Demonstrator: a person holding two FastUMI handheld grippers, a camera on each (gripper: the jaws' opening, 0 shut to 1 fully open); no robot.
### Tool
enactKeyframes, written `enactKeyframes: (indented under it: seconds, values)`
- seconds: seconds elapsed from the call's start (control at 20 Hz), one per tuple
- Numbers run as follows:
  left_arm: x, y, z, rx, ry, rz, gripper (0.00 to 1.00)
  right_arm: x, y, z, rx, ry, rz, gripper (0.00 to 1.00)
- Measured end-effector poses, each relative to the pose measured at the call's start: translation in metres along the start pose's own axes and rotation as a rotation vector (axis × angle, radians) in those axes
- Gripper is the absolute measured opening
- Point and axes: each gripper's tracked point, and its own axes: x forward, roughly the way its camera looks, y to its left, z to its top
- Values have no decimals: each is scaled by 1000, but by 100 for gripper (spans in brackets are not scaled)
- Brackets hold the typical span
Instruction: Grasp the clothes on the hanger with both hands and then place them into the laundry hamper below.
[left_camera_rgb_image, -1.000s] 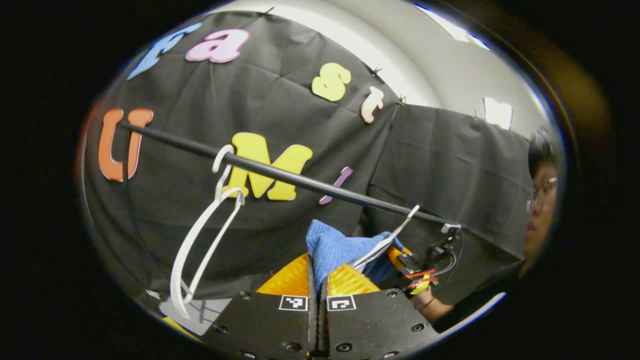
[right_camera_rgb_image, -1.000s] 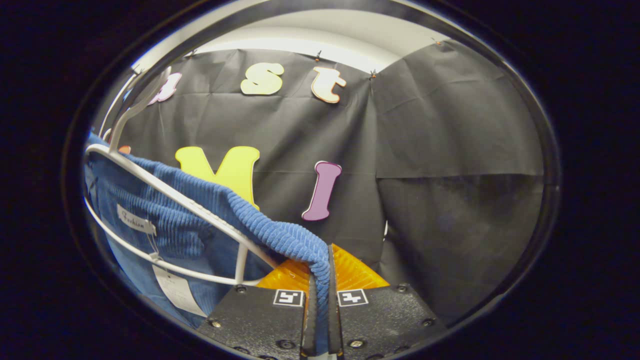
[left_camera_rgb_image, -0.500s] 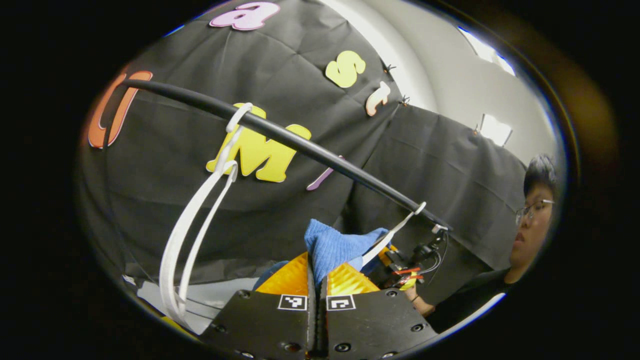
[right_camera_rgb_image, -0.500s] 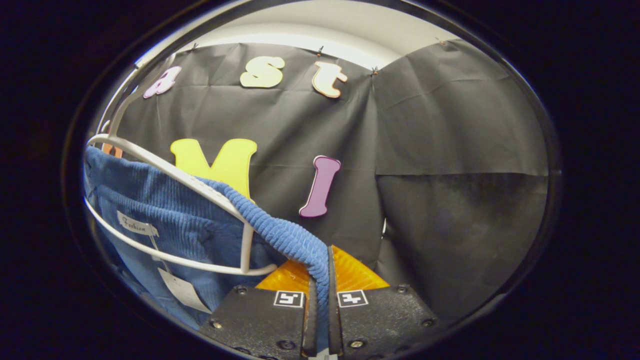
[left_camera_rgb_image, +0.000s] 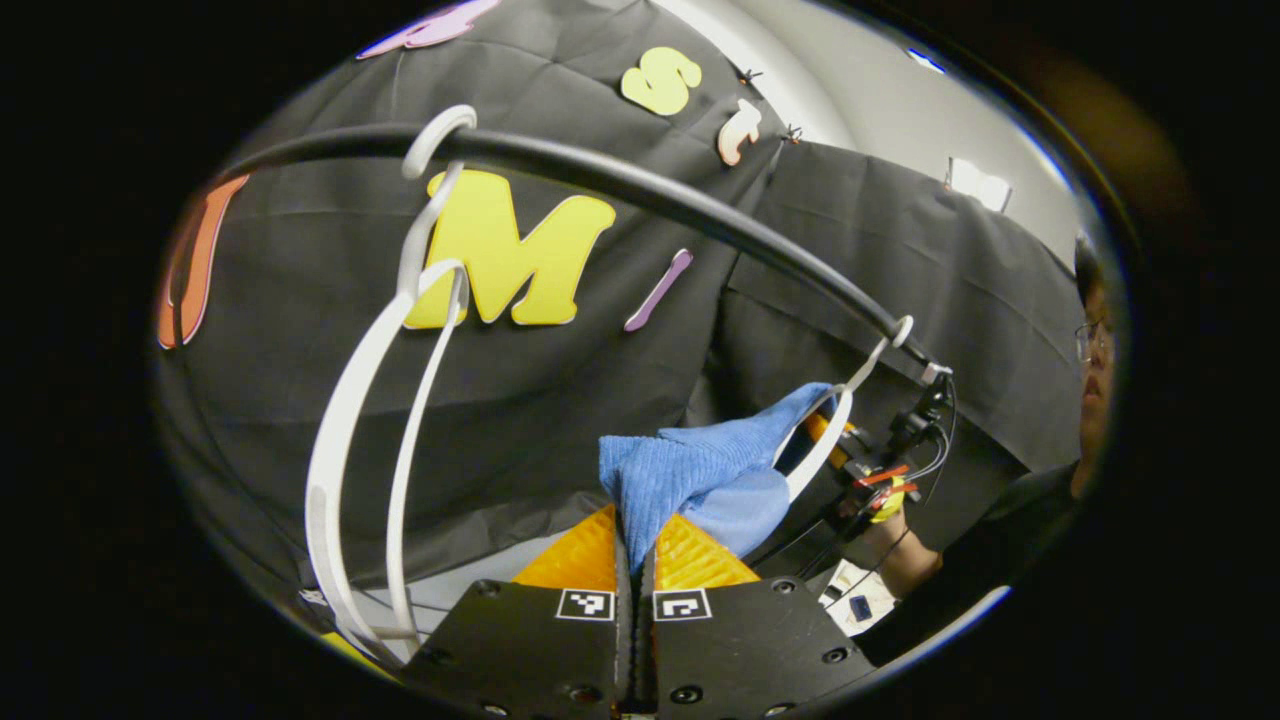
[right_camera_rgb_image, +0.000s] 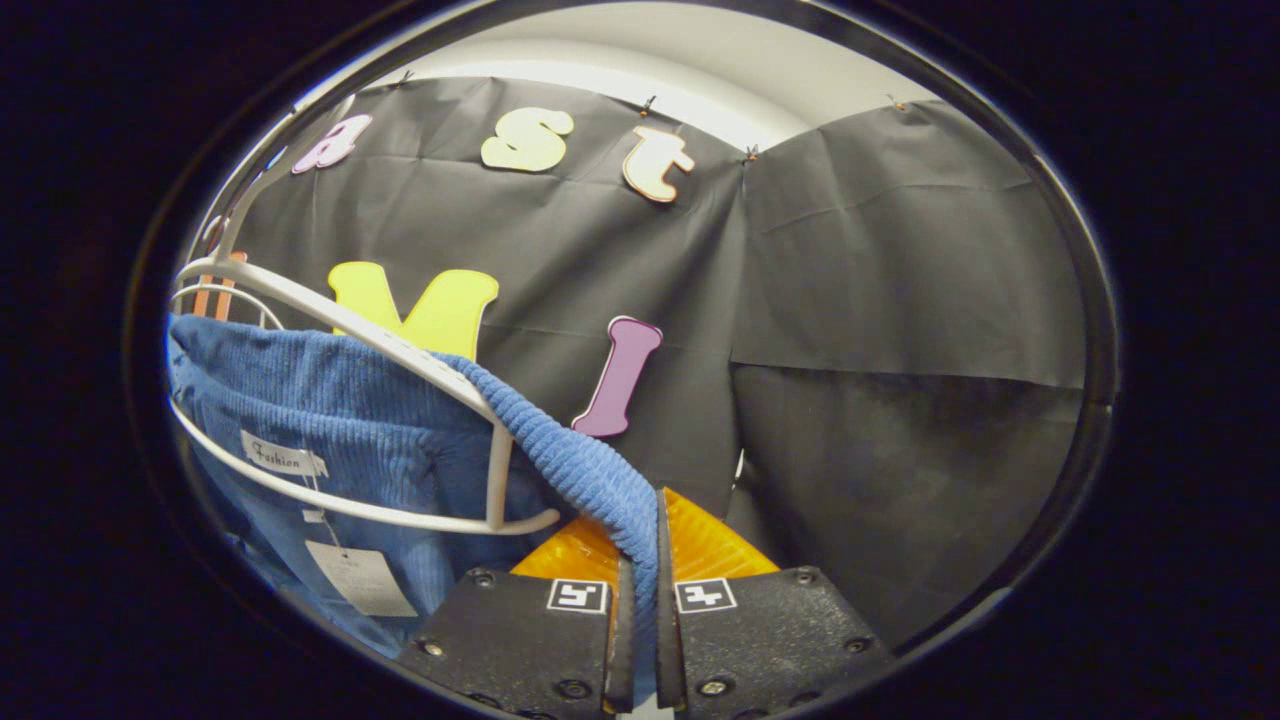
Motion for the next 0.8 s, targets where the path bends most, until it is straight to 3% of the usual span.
enactKeyframes:
  seconds: [0.05,0.15,0.2,0.3,0.4,0.45,0.65,0.7,0.8]
  values:
    - [3,2,-3,0,2,-2,0,0,-2,0,-5,2,-3,12]
    - [12,-1,-7,5,-16,-22,0,0,-6,4,-20,-13,-22,12]
    - [17,0,-8,9,-25,-42,5,0,-7,6,-28,-19,-30,12]
    - [23,5,-17,-17,-17,-71,0,0,-5,5,-44,-25,-33,12]
    - [28,6,-26,7,-23,-54,5,-2,-5,6,-55,-32,-31,12]
    - [32,5,-28,34,-29,-49,1,-1,-8,6,-65,-35,-36,12]
    - [46,5,-49,137,19,-1,0,-2,-11,11,-77,-49,-51,12]
    - [51,5,-51,140,10,2,6,-4,-11,11,-71,-49,-55,12]
    - [56,4,-54,112,-16,5,0,-3,-11,14,-77,-51,-57,12]
